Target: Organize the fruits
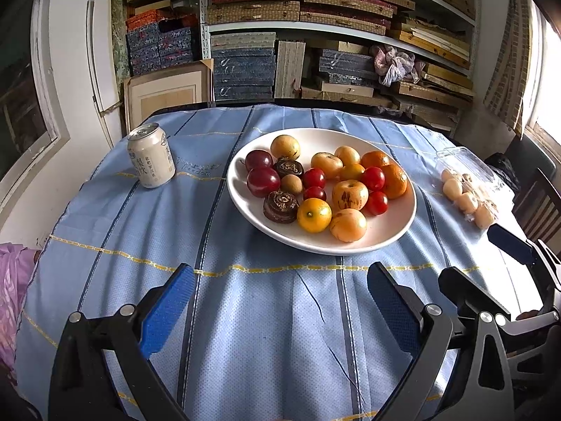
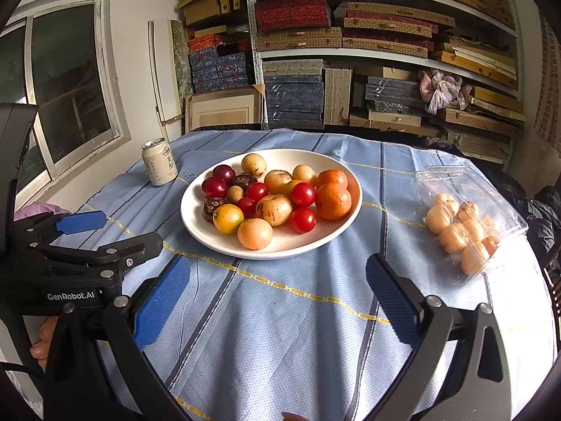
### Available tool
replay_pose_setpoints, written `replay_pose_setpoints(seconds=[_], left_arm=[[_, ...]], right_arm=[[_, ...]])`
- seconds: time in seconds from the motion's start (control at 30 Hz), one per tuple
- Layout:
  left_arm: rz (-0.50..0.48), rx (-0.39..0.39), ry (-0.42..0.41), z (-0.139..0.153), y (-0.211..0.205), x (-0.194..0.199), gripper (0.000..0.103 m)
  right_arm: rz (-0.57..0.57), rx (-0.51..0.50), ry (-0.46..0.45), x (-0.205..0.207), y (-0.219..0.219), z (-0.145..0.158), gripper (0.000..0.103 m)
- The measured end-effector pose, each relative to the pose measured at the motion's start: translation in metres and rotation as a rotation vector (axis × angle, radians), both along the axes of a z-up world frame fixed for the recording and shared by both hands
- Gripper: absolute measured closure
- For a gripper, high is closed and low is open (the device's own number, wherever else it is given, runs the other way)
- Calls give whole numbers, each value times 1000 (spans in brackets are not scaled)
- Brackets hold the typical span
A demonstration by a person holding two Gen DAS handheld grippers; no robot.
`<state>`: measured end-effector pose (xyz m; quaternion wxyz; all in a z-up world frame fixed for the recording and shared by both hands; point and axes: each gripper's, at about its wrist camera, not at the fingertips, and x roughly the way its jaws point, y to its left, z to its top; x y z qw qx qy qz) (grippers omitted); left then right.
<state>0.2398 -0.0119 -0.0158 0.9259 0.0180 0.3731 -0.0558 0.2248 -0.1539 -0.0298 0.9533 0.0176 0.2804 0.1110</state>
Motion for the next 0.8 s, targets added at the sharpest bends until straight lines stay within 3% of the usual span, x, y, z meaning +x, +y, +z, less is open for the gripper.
replay_pose_setpoints(seconds=[0.37, 0.57, 0.67, 0.8], left_arm=[[-21, -20, 14, 0, 2, 2, 4], [-23, 19, -19, 4, -2, -2, 4], [17, 74, -35, 3, -5, -4, 4], [42, 66, -19, -1, -1, -4, 4]], right_arm=[[2, 0, 0, 0, -2, -1, 4], [2, 0, 0, 0, -2, 0, 4], [4, 0, 1, 0, -2, 0, 4], [6, 0, 2, 1, -4, -1, 4]])
